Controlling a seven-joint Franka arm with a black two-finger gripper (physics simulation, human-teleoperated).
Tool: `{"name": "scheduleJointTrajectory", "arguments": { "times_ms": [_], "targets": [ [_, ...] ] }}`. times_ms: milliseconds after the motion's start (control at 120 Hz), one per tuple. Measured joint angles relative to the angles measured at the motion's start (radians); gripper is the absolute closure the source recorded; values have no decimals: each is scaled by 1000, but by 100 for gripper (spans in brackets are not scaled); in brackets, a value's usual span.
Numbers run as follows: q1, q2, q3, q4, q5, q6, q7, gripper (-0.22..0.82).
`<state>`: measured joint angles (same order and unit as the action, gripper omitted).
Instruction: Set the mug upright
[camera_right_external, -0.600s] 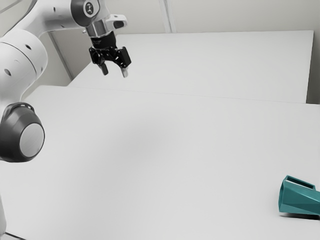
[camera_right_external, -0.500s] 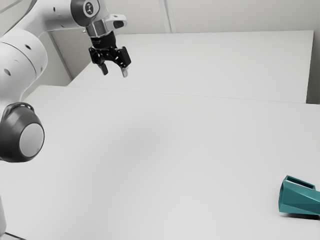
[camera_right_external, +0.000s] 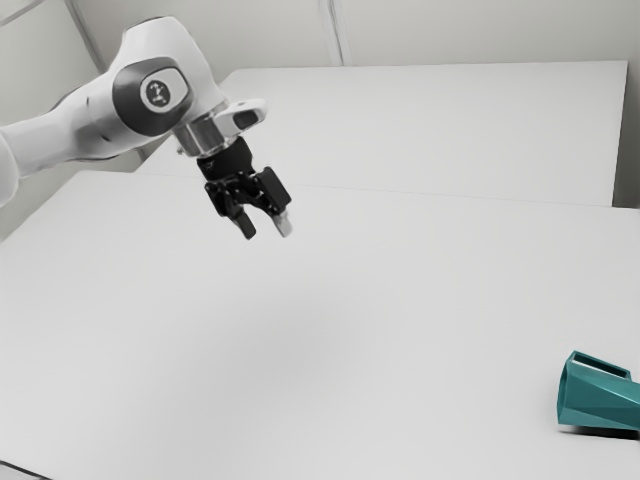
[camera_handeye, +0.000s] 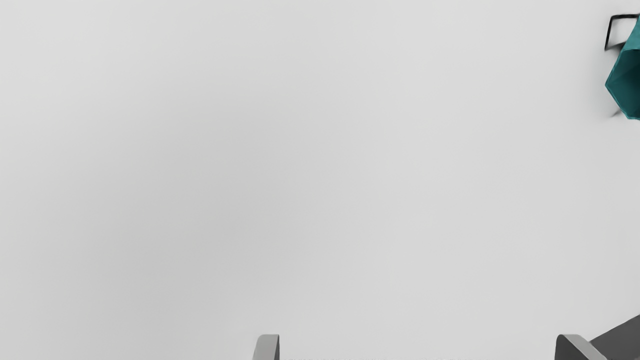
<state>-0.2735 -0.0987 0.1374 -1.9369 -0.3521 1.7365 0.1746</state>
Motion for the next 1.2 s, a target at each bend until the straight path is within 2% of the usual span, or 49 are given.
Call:
{"name": "scheduleJointTrajectory", "arguments": {
  "times_ms": [200,333,433,558,708,858,1017,1200],
  "targets": [
    [-16,-153,-44,-281,-210,166,-1,0],
    [-36,-160,-92,-391,-389,268,28,0],
    [-58,-124,-135,-424,-517,338,67,0],
    [-77,-67,-198,-441,-648,418,123,0],
    [-126,25,-231,-429,-769,501,203,0],
    [-217,135,-237,-357,-838,572,265,0],
    [-314,208,-237,-300,-920,631,316,0],
    [-389,314,-235,-182,-977,681,361,0]
  ]
}}
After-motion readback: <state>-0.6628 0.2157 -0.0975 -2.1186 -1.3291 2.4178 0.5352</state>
